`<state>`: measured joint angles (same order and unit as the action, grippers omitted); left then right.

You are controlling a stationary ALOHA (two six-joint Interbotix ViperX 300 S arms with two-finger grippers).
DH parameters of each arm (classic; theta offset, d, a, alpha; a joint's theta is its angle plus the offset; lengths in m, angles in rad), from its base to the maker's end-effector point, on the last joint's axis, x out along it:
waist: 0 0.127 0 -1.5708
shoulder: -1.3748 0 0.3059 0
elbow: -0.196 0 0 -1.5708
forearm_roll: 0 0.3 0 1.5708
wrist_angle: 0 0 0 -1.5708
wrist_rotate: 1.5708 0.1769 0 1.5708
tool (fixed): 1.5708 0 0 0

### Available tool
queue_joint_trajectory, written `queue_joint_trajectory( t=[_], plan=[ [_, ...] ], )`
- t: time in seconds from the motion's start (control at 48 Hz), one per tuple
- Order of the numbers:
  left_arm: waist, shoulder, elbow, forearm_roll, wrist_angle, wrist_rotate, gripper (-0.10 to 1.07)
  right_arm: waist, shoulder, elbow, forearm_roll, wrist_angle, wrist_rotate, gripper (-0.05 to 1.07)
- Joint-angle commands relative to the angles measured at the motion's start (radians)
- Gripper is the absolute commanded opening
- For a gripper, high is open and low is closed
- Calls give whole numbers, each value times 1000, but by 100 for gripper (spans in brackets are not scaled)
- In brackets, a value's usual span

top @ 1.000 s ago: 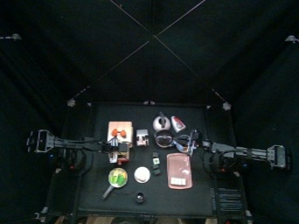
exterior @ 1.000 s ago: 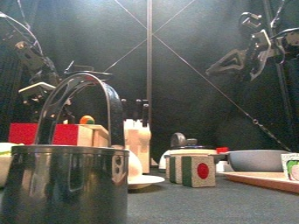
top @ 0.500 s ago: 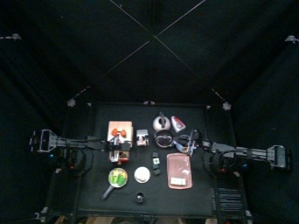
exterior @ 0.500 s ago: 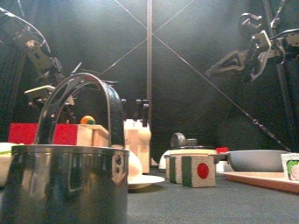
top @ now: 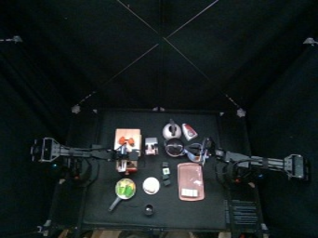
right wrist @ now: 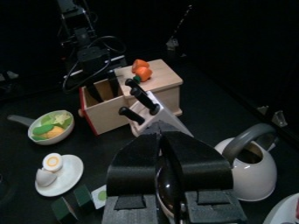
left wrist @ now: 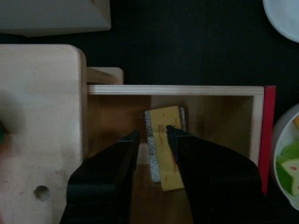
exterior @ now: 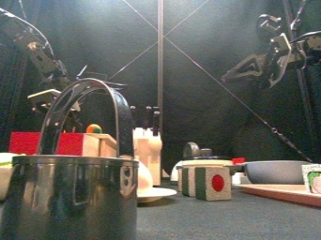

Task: Grab egg sushi

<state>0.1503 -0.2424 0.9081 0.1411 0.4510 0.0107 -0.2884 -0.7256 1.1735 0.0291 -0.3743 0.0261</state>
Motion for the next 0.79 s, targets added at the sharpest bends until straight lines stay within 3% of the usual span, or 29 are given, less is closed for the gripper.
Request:
queue_joint_trajectory(
  t=[0.0,0.375,0.771],
  plan=[
    [0,-11,-20,-3,-2,0,75,-5,0,-9,3,-9,2,1],
    [0,-11,-18,-8,0,0,75,-5,0,-9,3,-9,2,1],
    [0,-8,-12,-9,-6,0,88,-5,6,-9,3,-8,2,1]
  ],
)
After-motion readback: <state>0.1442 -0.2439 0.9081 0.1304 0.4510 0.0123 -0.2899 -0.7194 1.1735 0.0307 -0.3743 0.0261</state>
